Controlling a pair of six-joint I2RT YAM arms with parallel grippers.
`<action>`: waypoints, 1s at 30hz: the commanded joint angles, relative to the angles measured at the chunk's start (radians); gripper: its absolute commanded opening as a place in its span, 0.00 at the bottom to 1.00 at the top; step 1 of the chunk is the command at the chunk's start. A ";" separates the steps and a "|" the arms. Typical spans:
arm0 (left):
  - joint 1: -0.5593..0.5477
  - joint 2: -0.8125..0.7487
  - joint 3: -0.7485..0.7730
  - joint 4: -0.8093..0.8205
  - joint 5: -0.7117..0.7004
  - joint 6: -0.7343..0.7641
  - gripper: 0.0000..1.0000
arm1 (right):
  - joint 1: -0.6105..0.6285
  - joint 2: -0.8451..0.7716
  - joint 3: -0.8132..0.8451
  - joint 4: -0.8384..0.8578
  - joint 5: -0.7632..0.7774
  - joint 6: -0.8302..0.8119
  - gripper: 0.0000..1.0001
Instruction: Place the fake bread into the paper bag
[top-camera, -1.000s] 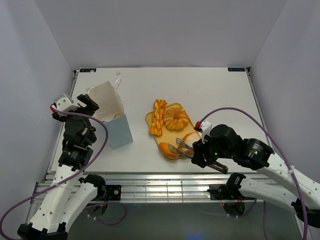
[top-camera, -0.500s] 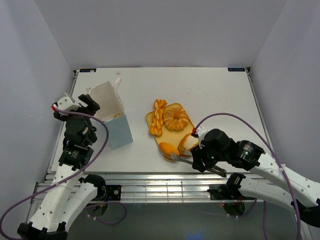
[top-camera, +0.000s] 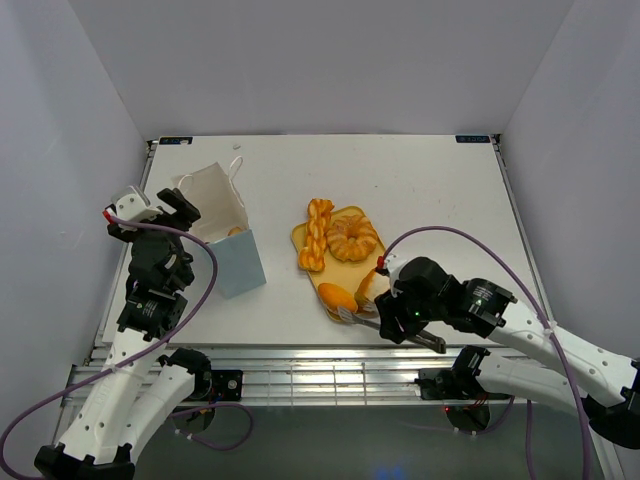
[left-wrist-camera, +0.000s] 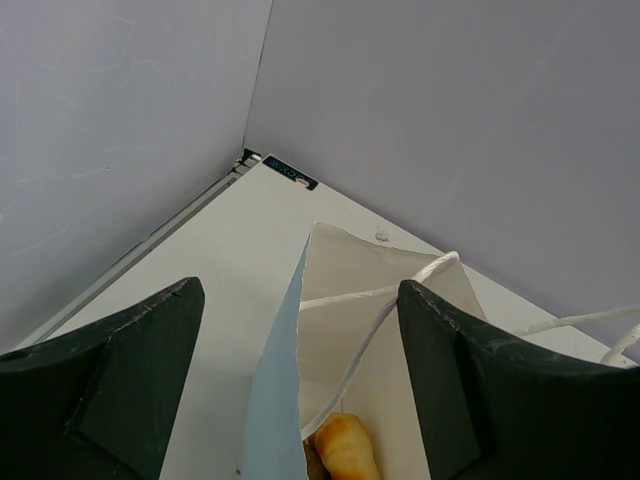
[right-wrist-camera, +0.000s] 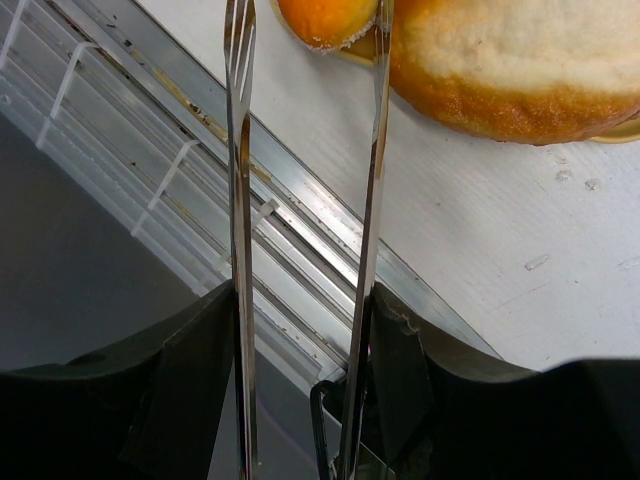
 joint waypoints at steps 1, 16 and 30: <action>-0.005 -0.008 0.033 -0.009 0.009 -0.004 0.88 | 0.006 0.014 0.002 0.059 0.005 -0.010 0.58; -0.007 -0.013 0.031 -0.007 0.000 -0.001 0.88 | 0.006 0.031 0.054 0.053 0.019 -0.017 0.30; -0.007 -0.039 0.013 0.020 -0.065 0.022 0.88 | 0.006 0.031 0.250 0.024 0.037 -0.039 0.18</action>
